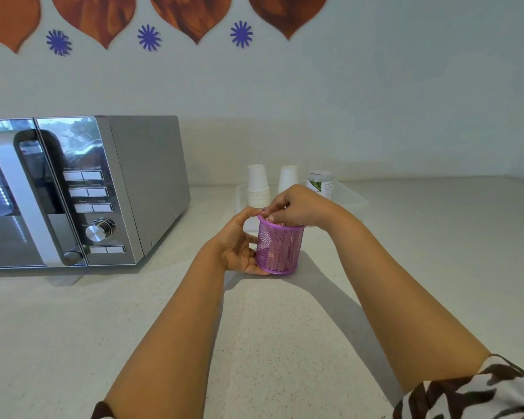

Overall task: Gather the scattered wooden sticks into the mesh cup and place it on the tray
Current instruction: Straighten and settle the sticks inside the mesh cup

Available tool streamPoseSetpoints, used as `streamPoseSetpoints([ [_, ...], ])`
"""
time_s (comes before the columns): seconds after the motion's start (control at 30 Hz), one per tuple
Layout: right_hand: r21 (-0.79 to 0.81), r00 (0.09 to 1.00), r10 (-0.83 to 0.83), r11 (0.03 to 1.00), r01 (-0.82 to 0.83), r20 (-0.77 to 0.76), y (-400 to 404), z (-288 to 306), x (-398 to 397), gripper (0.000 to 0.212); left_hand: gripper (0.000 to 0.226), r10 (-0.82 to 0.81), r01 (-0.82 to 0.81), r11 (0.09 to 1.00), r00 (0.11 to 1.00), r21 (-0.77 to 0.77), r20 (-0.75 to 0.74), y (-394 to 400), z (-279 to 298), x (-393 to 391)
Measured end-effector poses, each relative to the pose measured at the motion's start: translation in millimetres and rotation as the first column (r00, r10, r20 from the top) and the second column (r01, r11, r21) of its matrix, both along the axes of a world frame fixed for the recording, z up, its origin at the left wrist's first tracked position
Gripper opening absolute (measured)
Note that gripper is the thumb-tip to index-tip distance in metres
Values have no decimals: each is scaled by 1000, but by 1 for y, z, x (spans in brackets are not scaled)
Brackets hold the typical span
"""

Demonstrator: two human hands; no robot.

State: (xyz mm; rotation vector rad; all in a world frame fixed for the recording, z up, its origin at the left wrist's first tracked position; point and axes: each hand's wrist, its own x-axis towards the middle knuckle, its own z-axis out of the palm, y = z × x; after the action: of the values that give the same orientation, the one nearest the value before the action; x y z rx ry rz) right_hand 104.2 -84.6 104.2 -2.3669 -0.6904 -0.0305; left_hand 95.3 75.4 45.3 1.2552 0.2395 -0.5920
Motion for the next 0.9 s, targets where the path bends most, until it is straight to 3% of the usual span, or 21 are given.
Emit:
streamPoseSetpoints([
  [0.13, 99, 995, -4, 995, 13, -100, 2, 2, -1, 18, 88, 0, 0, 1000, 1000, 3, 2, 0, 2, 0],
  [0.27, 99, 986, 28, 995, -12, -163, -3, 5, -2, 22, 90, -7, 7, 1000, 1000, 4, -10, 1, 1, 0],
  [0.43, -58, 972, 119, 989, -133, -201, -9, 4, -2, 32, 86, -35, 35, 999, 999, 12, 3, 2, 2, 0],
  [0.6, -218, 985, 108, 966, -137, -136, -5, 3, -4, 33, 82, -73, 72, 997, 997, 34, 9, 0, 2, -1],
  [0.8, -42, 942, 176, 980, -196, -286, -4, 9, -9, 40, 91, -57, 57, 998, 998, 3, 4, 4, 3, -2],
  [0.9, -34, 928, 205, 973, -226, -311, -8, 13, -11, 40, 95, -61, 61, 998, 998, -7, 0, 5, 4, -3],
])
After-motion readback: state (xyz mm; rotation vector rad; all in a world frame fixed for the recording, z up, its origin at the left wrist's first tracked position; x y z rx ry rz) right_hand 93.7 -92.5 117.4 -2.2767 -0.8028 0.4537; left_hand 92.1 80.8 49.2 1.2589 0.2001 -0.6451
